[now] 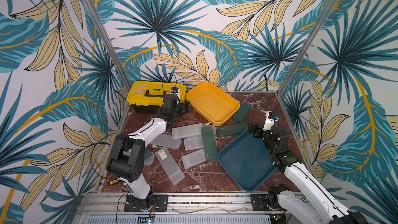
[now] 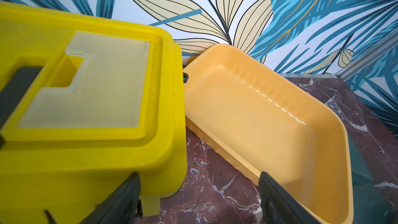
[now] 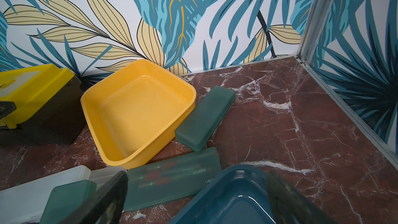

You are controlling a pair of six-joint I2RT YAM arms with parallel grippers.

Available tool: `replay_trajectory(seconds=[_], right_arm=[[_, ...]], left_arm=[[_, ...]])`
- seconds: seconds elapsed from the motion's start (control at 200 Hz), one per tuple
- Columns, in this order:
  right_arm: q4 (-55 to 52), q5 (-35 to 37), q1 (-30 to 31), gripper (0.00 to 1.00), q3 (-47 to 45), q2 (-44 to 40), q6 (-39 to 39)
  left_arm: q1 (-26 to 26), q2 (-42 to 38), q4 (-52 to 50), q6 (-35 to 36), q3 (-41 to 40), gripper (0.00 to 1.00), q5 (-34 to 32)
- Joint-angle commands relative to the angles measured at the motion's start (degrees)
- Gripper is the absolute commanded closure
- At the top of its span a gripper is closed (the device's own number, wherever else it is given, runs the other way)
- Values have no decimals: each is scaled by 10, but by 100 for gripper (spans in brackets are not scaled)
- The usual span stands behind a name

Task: Place the pencil cases by color into the storage box
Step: Move the distractor to the corner of the board.

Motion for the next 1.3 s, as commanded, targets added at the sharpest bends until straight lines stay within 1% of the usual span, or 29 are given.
replay_trajectory(seconds=[0.0, 0.15, 0.275, 0.401, 0.541, 0.601, 0.621, 0.666, 0.751, 0.831, 0.986, 1.081, 1.227, 1.292], right_arm=[[12, 0, 4, 1, -4, 5, -9], [13, 1, 4, 1, -2, 14, -10], [9, 1, 4, 1, 1, 19, -12], [4, -10, 6, 1, 11, 36, -9], [-9, 14, 22, 1, 29, 63, -4], [-20, 14, 35, 1, 43, 79, -3], [-27, 15, 40, 0, 50, 87, -2], [-47, 19, 52, 1, 69, 104, 1], [-82, 26, 74, 1, 100, 133, 15], [-93, 26, 91, 1, 111, 144, 37], [-119, 19, 134, 1, 135, 152, 63], [-148, 55, 176, 1, 161, 171, 65], [-170, 69, 232, 1, 195, 205, 71], [-178, 88, 260, 1, 211, 223, 72]], left_arm=[[10, 30, 7, 22, 48, 13, 14], [14, 58, 6, 33, 80, 13, 22], [12, 44, 7, 30, 74, 13, 29], [-4, -10, 6, 35, 28, 13, -4], [-36, -99, 4, 12, -48, 14, -35], [-58, -139, 4, 10, -83, 13, -42], [-66, -151, 3, 12, -93, 13, -67], [-85, -178, -3, 15, -113, 13, -88], [-109, -216, -57, 6, -125, 13, -112], [-130, -246, -98, 7, -133, 13, -135], [-148, -297, -166, -27, -156, 13, -156], [-156, -323, -191, -48, -182, 13, -164], [-161, -353, -208, -76, -223, 13, -172], [-161, -363, -209, -86, -233, 13, -175]])
